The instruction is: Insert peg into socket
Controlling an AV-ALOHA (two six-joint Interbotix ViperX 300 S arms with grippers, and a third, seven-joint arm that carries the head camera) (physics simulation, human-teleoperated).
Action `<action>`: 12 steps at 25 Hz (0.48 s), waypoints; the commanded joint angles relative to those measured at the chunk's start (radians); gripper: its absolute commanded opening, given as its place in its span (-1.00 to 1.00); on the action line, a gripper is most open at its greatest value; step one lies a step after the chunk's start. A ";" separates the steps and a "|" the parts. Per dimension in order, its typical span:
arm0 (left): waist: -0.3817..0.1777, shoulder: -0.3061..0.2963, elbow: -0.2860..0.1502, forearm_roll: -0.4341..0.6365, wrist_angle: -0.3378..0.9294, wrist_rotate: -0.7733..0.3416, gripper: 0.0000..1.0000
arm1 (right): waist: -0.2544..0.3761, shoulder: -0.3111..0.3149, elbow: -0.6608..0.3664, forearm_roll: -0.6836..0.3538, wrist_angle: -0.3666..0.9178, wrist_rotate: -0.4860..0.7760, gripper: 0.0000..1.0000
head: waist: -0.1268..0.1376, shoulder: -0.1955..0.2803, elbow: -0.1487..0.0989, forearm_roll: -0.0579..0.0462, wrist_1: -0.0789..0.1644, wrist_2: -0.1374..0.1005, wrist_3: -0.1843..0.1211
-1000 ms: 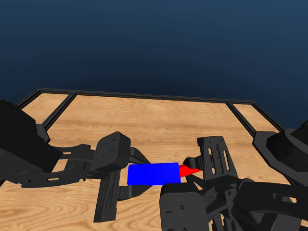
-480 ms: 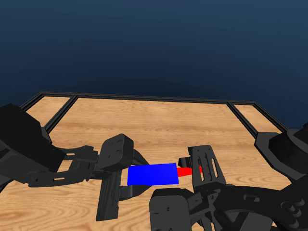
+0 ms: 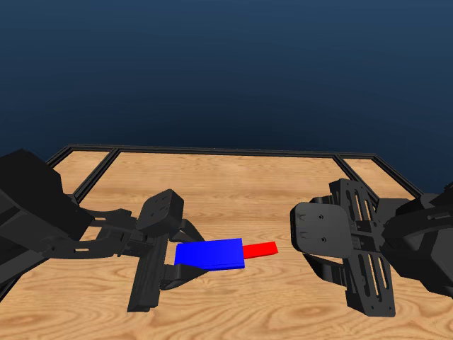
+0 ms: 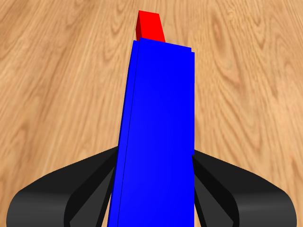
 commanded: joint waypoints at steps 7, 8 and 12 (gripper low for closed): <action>0.103 -0.289 -0.002 0.326 0.384 -0.352 -1.00 | -0.279 -0.296 0.180 0.289 -0.529 -0.063 -1.00 | -0.003 -0.091 0.023 0.000 -0.001 -0.012 0.034; 0.106 -0.314 -0.008 0.352 0.415 -0.389 -1.00 | -0.297 -0.301 0.174 0.333 -0.541 -0.088 -1.00 | -0.003 -0.100 0.026 -0.001 -0.001 -0.015 0.038; 0.126 -0.372 -0.020 0.423 0.490 -0.506 -1.00 | -0.348 -0.294 0.149 0.452 -0.547 -0.180 -1.00 | -0.004 -0.126 0.035 -0.003 -0.007 -0.027 0.048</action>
